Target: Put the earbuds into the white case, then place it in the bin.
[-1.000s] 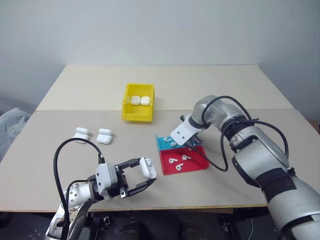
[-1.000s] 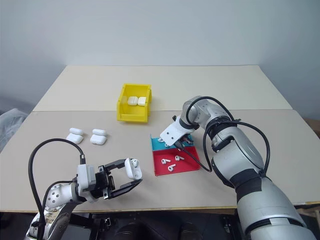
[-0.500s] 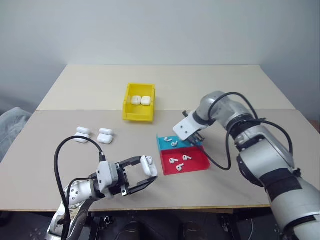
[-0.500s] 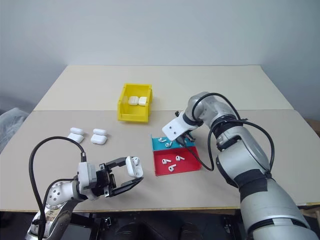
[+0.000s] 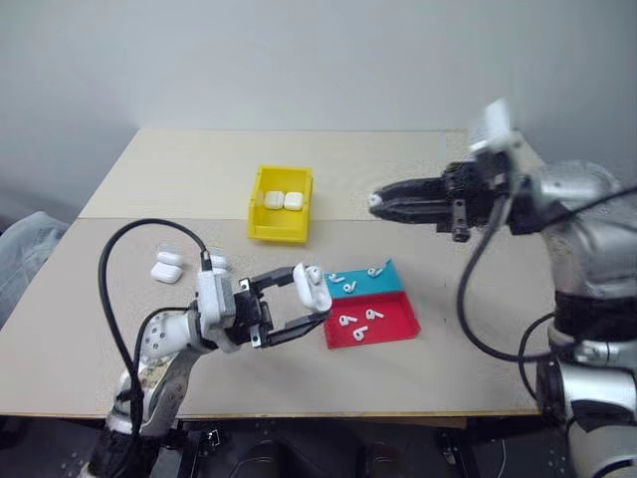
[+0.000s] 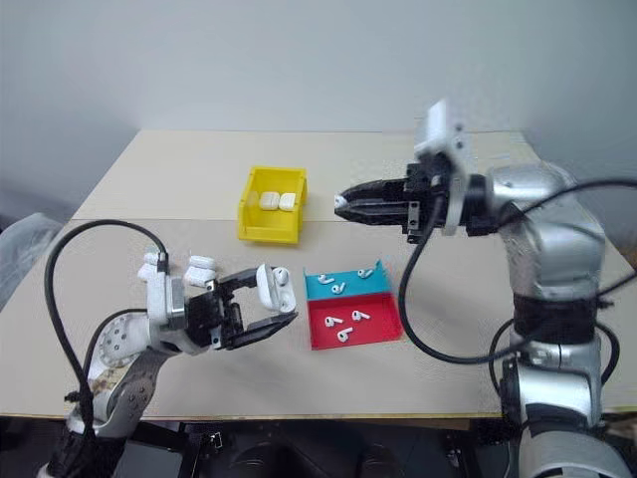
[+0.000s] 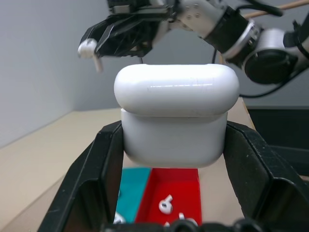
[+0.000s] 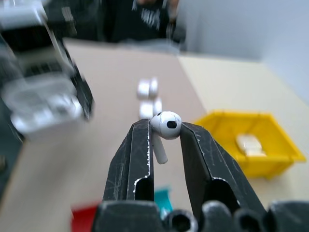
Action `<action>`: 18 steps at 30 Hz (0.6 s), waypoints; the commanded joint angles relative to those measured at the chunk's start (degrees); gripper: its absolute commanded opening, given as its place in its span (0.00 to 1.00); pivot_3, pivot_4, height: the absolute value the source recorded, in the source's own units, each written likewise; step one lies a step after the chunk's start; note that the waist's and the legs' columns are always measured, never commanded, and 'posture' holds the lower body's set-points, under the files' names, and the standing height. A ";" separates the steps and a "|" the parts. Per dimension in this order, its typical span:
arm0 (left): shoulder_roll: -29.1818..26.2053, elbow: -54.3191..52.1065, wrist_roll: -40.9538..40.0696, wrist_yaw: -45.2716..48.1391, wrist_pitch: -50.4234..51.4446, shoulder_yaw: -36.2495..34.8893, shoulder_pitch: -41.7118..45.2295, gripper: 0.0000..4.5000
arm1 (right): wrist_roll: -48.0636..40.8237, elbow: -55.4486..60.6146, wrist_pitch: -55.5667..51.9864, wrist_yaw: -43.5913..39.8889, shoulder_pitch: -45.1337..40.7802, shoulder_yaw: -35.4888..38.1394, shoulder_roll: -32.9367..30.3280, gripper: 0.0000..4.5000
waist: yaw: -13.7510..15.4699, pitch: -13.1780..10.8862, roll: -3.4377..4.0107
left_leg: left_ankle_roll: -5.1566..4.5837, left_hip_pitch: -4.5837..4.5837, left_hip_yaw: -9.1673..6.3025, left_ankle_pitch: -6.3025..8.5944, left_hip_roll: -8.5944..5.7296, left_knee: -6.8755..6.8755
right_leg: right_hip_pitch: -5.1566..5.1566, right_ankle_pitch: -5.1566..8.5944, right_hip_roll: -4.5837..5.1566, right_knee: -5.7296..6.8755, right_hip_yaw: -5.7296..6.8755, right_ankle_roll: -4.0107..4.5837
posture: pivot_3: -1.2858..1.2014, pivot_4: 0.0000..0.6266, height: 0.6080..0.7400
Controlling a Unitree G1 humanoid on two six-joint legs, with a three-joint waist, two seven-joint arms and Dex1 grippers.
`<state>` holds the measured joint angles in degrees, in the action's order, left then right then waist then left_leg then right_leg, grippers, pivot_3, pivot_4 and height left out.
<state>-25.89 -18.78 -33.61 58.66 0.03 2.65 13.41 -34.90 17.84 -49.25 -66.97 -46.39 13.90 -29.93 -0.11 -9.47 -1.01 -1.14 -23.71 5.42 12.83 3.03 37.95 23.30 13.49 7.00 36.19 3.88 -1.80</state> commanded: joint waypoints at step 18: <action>6.36 1.99 -3.37 2.89 4.26 2.71 8.96 0.62 | -26.63 19.49 5.37 18.47 21.36 0.78 5.82 0.16 | 0.61 0.01 -0.02 | -0.03 -0.01 -0.02 -0.01 -0.08 0.01 | -0.09 0.00 -0.01 -0.08 0.02 -0.07 | 0.52 0.24 1.00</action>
<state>-19.78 -14.90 -36.07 61.51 4.05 5.71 21.88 -61.39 35.86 -46.11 -47.69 -25.30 15.02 -23.34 0.50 -9.46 -1.03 -1.17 -23.73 5.40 12.82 2.95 37.96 23.21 13.49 6.99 36.10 3.90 -1.87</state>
